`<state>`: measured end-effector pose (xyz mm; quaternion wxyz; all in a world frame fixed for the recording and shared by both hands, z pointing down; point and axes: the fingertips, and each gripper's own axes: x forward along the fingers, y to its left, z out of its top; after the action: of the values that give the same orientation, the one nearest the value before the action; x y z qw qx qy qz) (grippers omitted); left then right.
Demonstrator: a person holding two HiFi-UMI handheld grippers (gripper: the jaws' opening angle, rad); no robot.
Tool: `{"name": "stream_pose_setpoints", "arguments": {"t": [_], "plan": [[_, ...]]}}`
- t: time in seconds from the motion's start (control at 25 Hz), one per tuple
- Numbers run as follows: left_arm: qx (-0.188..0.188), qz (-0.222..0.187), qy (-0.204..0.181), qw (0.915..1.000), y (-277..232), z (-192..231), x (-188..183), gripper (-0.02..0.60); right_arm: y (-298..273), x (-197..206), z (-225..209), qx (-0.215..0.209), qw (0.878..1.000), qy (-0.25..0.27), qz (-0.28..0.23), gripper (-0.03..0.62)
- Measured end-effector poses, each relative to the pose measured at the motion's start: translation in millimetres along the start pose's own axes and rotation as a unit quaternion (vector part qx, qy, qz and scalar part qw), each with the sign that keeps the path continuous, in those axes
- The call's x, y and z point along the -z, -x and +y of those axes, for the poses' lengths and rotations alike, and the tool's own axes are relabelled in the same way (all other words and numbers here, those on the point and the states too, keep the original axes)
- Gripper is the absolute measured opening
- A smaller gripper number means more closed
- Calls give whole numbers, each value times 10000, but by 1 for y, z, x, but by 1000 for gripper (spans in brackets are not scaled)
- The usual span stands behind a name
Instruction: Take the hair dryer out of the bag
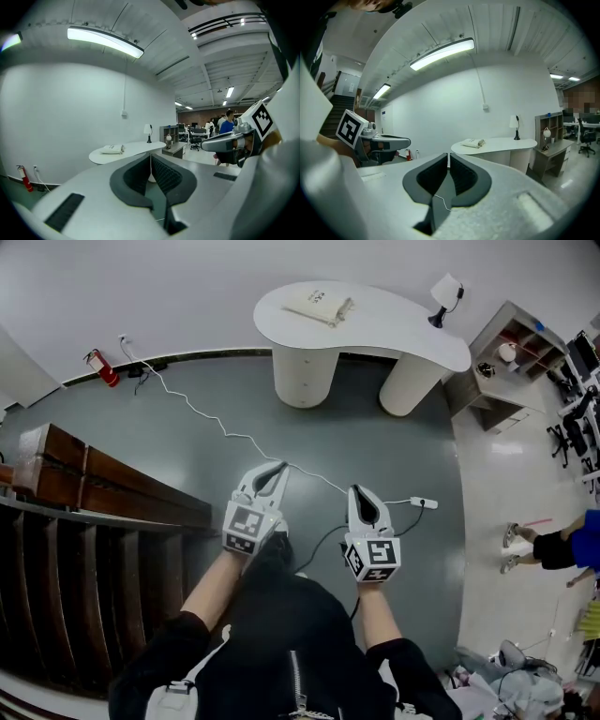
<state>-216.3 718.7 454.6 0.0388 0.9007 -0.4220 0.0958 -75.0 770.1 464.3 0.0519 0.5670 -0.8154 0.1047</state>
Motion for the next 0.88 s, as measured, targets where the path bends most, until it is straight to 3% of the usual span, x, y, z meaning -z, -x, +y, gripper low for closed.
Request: {"name": "stream_pose_setpoints", "arguments": {"t": [0.36,0.88], "plan": [[268,16,64,9996,-67,69,-13,14,-82,-24,-21,298,9995,-53,33,8],[500,36,68,9987,-120,148,-20,14,-176,-40,-20,443,9989,-130,4,8]]}}
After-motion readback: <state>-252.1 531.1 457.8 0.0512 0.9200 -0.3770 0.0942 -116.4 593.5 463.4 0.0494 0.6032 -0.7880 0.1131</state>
